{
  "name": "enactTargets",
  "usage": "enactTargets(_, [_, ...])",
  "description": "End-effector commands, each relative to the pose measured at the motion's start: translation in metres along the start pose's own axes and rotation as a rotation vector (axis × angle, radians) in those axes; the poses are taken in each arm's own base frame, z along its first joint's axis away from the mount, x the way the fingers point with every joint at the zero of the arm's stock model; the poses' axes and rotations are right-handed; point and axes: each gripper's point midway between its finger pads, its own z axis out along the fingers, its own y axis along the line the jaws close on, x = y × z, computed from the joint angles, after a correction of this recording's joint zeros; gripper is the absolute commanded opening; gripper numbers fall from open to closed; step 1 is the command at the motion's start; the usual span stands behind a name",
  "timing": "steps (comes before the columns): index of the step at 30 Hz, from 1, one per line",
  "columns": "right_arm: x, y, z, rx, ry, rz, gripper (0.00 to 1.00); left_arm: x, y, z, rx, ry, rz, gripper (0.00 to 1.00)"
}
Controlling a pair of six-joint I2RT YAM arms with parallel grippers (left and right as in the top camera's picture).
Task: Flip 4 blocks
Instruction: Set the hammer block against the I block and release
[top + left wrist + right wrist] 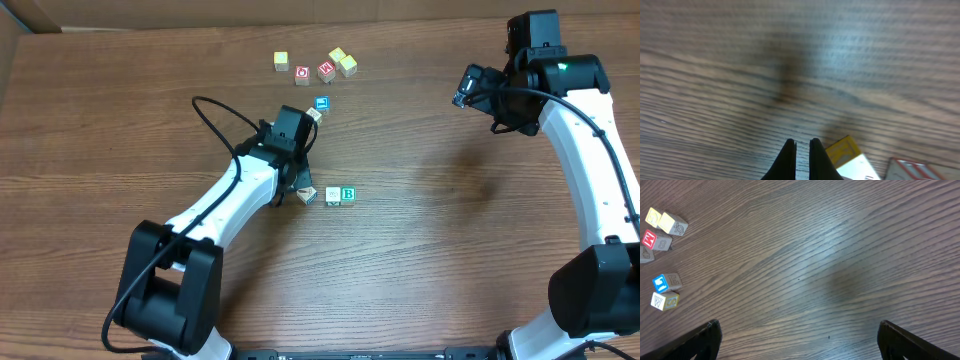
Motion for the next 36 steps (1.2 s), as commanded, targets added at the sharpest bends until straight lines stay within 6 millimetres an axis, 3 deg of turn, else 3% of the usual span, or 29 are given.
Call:
enactTargets(1, [-0.003,0.001,-0.005,-0.009,-0.016,0.005,1.0,0.011,-0.004,0.012,0.018,0.049,0.015,0.04])
enactTargets(19, [-0.003,0.001,-0.005,-0.009,-0.016,0.005,1.0,0.04,-0.018,0.015,0.105,0.194,0.018,0.04])
enactTargets(36, [-0.003,0.001,-0.005,-0.009,-0.016,0.005,1.0,0.028,-0.021,0.017,0.116,0.138,0.05,0.07])
